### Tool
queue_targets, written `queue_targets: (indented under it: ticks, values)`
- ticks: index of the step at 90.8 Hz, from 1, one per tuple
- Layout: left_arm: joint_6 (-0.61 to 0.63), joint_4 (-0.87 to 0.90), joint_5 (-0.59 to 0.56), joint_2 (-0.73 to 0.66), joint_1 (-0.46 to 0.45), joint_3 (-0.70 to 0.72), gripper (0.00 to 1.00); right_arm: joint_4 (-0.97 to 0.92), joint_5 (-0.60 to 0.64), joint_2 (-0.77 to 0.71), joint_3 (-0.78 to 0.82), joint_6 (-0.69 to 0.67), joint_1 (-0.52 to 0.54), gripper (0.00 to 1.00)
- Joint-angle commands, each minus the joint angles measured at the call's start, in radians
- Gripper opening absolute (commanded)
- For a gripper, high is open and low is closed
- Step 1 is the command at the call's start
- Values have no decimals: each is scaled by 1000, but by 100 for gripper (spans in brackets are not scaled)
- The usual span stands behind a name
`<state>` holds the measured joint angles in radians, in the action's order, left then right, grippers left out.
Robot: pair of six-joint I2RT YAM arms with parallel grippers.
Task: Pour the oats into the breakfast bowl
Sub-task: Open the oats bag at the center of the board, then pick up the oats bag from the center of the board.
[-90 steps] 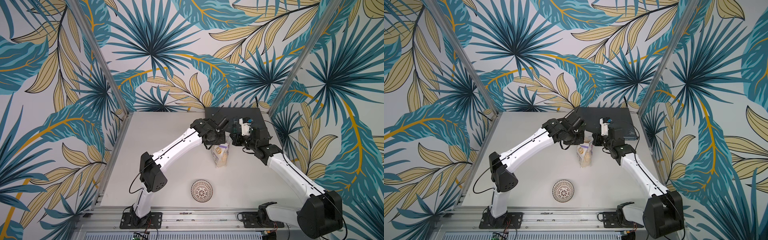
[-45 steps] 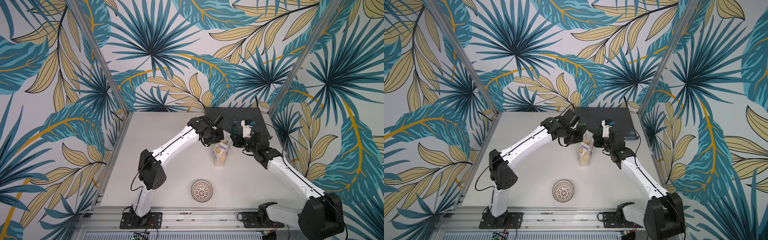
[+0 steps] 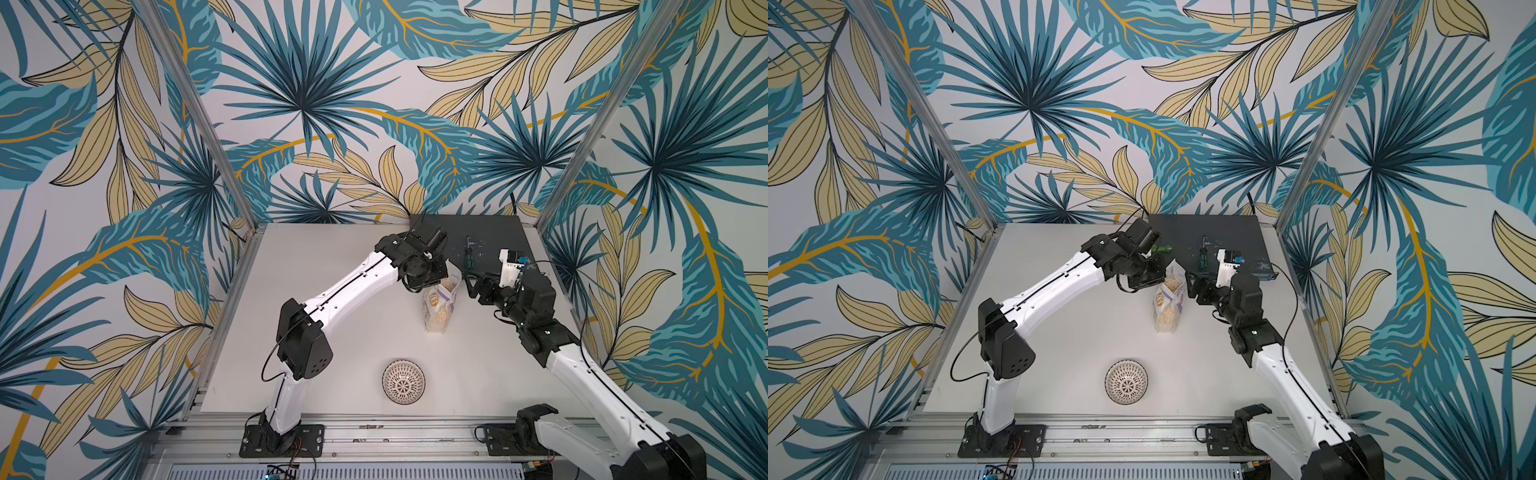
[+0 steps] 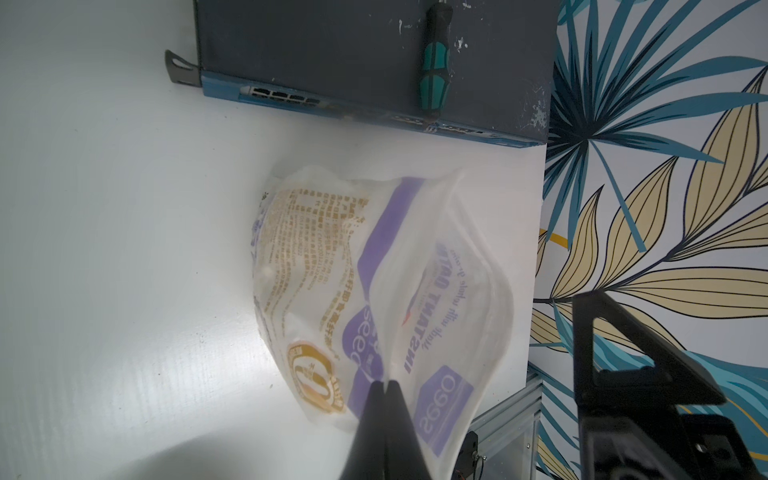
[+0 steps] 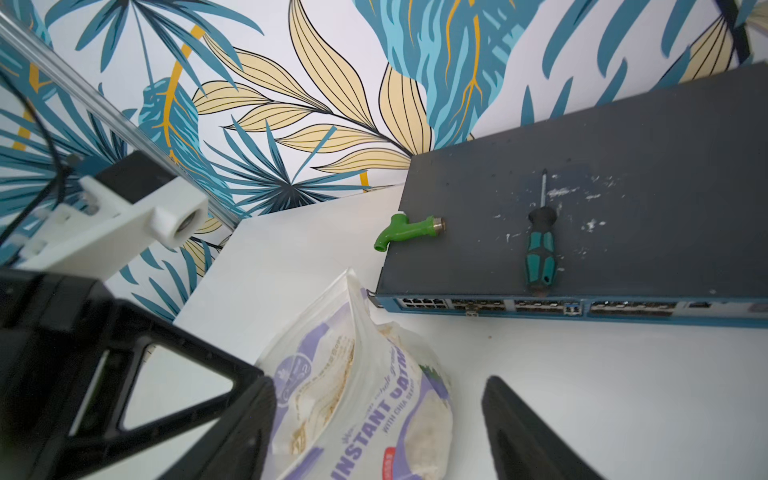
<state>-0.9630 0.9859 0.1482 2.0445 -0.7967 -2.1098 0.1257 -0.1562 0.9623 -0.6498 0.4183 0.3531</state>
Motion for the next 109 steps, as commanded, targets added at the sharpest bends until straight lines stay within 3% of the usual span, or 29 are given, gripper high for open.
queue_targets:
  ticks: [1, 8, 17, 27, 36, 51, 72, 91, 109]
  values:
    - [-24, -39, -10, 13, 3, -63, 0, 44, 59, -99, 98, -7, -2, 92]
    - [-29, -38, -14, 18, 3, -77, 0, 64, 101, -196, 178, 10, -2, 99]
    - [-33, -24, -25, 30, 3, -98, 0, 125, 131, -325, 301, 45, -3, 100]
    - [-36, -16, -26, 42, 2, -115, 0, 247, 97, -434, 451, 115, -1, 100]
    - [-44, -10, -26, 49, 3, -122, 0, 377, 50, -443, 552, 165, 9, 100]
    - [-61, 5, -31, 55, 3, -130, 0, 502, 89, -280, 575, 99, 138, 100]
    - [-158, 3, -24, 31, 2, -127, 0, 696, 283, -55, 595, -33, 381, 100]
    - [-210, 1, 22, 13, 1, -127, 0, 880, 383, 184, 592, -93, 429, 99]
    - [-268, 27, -40, -41, -4, -92, 0, 1083, 411, 368, 586, -144, 458, 100]
